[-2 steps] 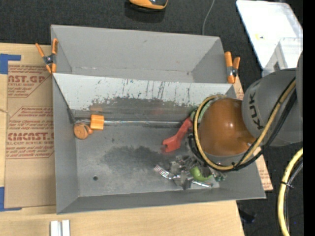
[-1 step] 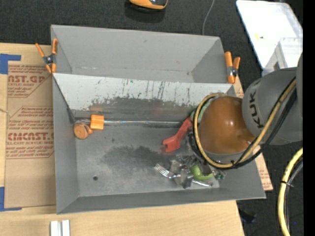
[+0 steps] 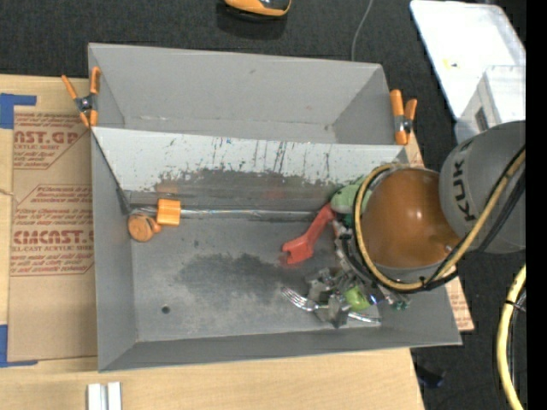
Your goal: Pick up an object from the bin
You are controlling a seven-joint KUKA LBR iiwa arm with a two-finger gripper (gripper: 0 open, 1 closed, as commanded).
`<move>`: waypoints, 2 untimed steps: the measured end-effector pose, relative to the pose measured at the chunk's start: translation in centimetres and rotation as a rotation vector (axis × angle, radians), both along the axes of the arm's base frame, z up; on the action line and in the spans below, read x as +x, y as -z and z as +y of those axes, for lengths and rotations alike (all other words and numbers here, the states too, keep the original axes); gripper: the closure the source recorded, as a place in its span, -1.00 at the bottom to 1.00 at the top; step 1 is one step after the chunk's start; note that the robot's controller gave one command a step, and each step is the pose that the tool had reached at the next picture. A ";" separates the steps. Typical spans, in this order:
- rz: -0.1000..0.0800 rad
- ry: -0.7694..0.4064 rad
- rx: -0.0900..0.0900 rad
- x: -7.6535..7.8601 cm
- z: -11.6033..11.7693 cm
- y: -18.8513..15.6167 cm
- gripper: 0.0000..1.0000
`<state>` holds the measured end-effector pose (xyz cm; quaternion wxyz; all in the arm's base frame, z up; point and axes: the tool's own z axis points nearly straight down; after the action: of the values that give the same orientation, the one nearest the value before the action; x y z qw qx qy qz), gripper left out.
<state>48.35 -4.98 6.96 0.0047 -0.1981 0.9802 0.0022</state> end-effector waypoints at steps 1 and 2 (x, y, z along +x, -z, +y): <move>0.000 0.057 0.003 0.5 -0.2 0.0 1.00; 0.000 0.058 0.003 0.5 -0.2 0.0 1.00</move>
Offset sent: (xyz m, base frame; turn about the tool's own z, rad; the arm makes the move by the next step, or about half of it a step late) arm 0.0000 0.0000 0.0000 0.0000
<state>48.89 -5.23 6.97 0.0053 -0.1698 0.9855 0.0035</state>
